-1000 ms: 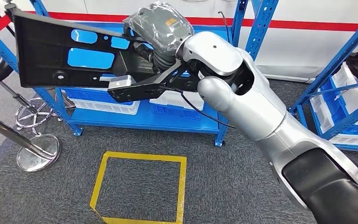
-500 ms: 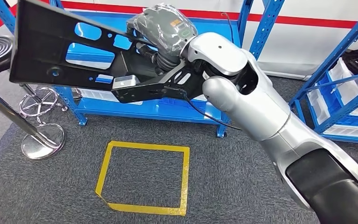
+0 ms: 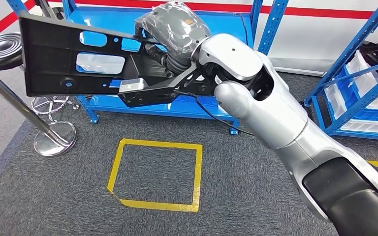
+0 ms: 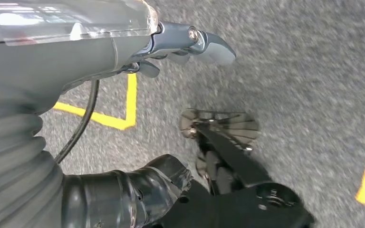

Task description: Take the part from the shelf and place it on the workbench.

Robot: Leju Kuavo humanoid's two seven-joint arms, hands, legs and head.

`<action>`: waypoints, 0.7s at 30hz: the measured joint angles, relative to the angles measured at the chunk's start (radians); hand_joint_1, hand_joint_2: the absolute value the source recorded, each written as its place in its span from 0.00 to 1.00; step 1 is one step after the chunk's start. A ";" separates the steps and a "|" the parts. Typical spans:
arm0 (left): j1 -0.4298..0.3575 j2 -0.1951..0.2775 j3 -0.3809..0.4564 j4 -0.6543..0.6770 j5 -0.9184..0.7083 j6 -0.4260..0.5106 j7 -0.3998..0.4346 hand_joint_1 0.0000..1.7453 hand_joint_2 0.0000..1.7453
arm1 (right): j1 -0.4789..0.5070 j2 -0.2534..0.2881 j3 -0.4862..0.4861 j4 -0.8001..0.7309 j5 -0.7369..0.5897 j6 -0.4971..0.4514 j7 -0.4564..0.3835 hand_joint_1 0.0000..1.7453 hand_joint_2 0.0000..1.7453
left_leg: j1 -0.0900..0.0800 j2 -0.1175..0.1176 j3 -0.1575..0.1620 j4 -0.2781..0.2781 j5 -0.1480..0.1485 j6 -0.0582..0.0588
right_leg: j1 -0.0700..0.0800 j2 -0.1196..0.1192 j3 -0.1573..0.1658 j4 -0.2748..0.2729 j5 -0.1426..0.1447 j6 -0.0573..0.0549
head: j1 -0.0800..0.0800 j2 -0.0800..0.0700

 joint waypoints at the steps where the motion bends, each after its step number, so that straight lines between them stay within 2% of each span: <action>1: -0.001 0.001 0.000 0.000 0.000 0.001 0.000 0.00 1.00 | 0.000 0.000 0.000 0.000 -0.002 0.000 0.000 1.00 1.00 | 0.007 0.000 0.043 -0.057 0.015 -0.014 | -0.005 0.000 -0.020 0.015 0.004 0.007 | 0.000 0.000; 2: -0.002 0.001 0.000 0.000 0.000 0.002 0.000 0.00 1.00 | 0.000 0.000 0.000 0.000 -0.004 -0.001 0.000 1.00 1.00 | 0.009 -0.001 0.088 -0.119 0.015 -0.024 | -0.009 0.000 -0.039 0.030 0.008 0.015 | -0.001 0.000; 3: -0.003 0.001 0.000 0.000 0.000 0.003 0.000 0.00 1.00 | 0.002 0.000 0.000 -0.001 -0.005 -0.001 0.001 1.00 1.00 | 0.010 -0.004 0.119 -0.166 0.007 -0.023 | -0.009 0.002 -0.053 0.043 0.013 0.022 | -0.001 0.000; 4: -0.003 0.000 0.000 0.001 -0.001 0.004 0.000 0.00 1.00 | 0.003 -0.001 0.000 -0.001 -0.006 -0.002 0.002 1.00 1.00 | 0.008 -0.006 0.135 -0.194 -0.009 -0.017 | -0.007 0.003 -0.062 0.051 0.017 0.029 | -0.001 0.000; 6: -0.003 0.001 0.000 0.001 -0.001 0.007 0.000 0.00 1.00 | 0.006 -0.002 0.000 -0.002 -0.007 -0.006 0.003 1.00 1.00 | 0.004 -0.008 0.129 -0.199 -0.012 0.014 | -0.006 0.006 -0.069 0.054 0.029 0.042 | 0.000 0.000; 7: -0.004 0.001 0.000 0.001 -0.001 0.009 0.000 0.00 1.00 | 0.007 -0.003 0.000 -0.002 -0.008 -0.008 0.003 1.00 1.00 | 0.004 -0.007 0.125 -0.200 -0.008 0.026 | -0.007 0.007 -0.072 0.057 0.026 0.048 | 0.000 0.000; 8: -0.005 0.001 0.000 0.001 -0.001 0.011 0.000 0.00 1.00 | 0.007 -0.004 0.000 -0.002 -0.008 -0.009 0.003 1.00 1.00 | 0.003 -0.005 0.119 -0.200 0.000 0.039 | -0.010 0.007 -0.079 0.070 0.009 0.052 | 0.000 0.000; 9: -0.005 0.001 0.000 0.001 -0.001 0.013 0.000 0.00 1.00 | 0.008 -0.006 0.000 -0.002 -0.008 -0.010 0.003 1.00 1.00 | 0.003 -0.003 0.112 -0.201 0.008 0.051 | -0.011 0.008 -0.090 0.100 -0.023 0.054 | 0.000 0.000; 11: -0.005 0.002 0.000 0.001 -0.001 0.016 0.000 0.00 1.00 | 0.009 -0.008 0.000 -0.002 -0.009 -0.012 0.003 1.00 1.00 | -0.001 -0.002 0.095 -0.201 0.024 0.066 | -0.009 0.009 -0.125 0.214 -0.114 0.054 | 0.000 0.000; 12: -0.005 0.002 0.000 0.001 -0.001 0.016 0.001 0.00 1.00 | 0.011 -0.010 0.000 -0.002 -0.010 -0.013 0.003 1.00 1.00 | -0.005 -0.002 0.085 -0.201 0.031 0.070 | -0.008 0.010 -0.140 0.277 -0.146 0.053 | 0.000 0.000; 13: -0.005 0.002 0.000 0.001 -0.001 0.016 0.001 0.00 1.00 | 0.014 -0.011 0.000 -0.002 -0.011 -0.014 0.003 1.00 1.00 | -0.009 -0.002 0.076 -0.201 0.038 0.072 | -0.006 0.010 -0.145 0.319 -0.161 0.050 | 0.000 0.000; 14: -0.005 0.002 0.000 0.001 -0.001 0.016 0.001 0.00 1.00 | 0.017 -0.012 0.000 -0.002 -0.011 -0.015 0.003 1.00 1.00 | -0.014 -0.003 0.068 -0.200 0.044 0.074 | -0.002 0.011 -0.132 0.327 -0.158 0.043 | 0.000 0.000; 15: -0.004 0.002 0.000 0.001 -0.001 0.016 0.001 0.00 1.00 | 0.020 -0.012 0.000 -0.002 -0.011 -0.015 0.003 1.00 1.00 | -0.019 -0.004 0.063 -0.200 0.049 0.075 | 0.004 0.013 -0.101 0.295 -0.140 0.032 | 0.000 0.000; 16: -0.003 0.002 0.000 0.001 -0.001 0.016 0.001 0.00 1.00 | 0.021 -0.013 0.000 -0.002 -0.010 -0.016 0.003 1.00 1.00 | -0.023 -0.005 0.059 -0.200 0.052 0.075 | 0.012 0.016 -0.055 0.233 -0.117 0.016 | 0.000 0.000; 17: -0.003 -0.002 0.000 0.001 -0.001 0.016 0.000 0.00 1.00 | 0.021 -0.013 0.000 -0.002 -0.008 -0.016 0.004 1.00 1.00 | -0.026 -0.005 0.056 -0.201 0.056 0.074 | 0.020 0.018 -0.007 0.163 -0.104 -0.006 | -0.001 0.000; 18: -0.003 -0.004 0.000 0.002 -0.001 0.016 0.000 0.00 1.00 | 0.020 -0.014 0.000 -0.002 -0.004 -0.017 0.004 1.00 1.00 | -0.025 -0.005 0.055 -0.202 0.060 0.071 | 0.028 0.018 0.029 0.105 -0.095 -0.021 | -0.001 0.000; 19: -0.003 -0.007 0.000 0.003 -0.001 0.016 0.000 0.00 1.00 | 0.019 -0.013 0.000 -0.002 0.000 -0.018 0.005 1.00 1.00 | -0.022 -0.004 0.054 -0.205 0.064 0.066 | 0.035 0.019 0.050 0.067 -0.092 -0.032 | -0.002 0.000; 20: -0.003 -0.009 0.000 0.003 -0.001 0.016 -0.001 0.00 1.00 | 0.018 -0.013 0.000 -0.002 0.003 -0.018 0.006 1.00 1.00 | -0.019 -0.003 0.055 -0.209 0.069 0.059 | 0.040 0.018 0.058 0.050 -0.093 -0.036 | -0.002 0.000; 21: -0.004 -0.008 0.000 0.003 -0.001 0.016 -0.001 0.00 1.00 | 0.017 -0.013 0.000 -0.002 0.006 -0.019 0.007 1.00 1.00 | -0.017 -0.002 0.057 -0.216 0.074 0.053 | 0.042 0.017 0.060 0.039 -0.085 -0.034 | -0.001 0.000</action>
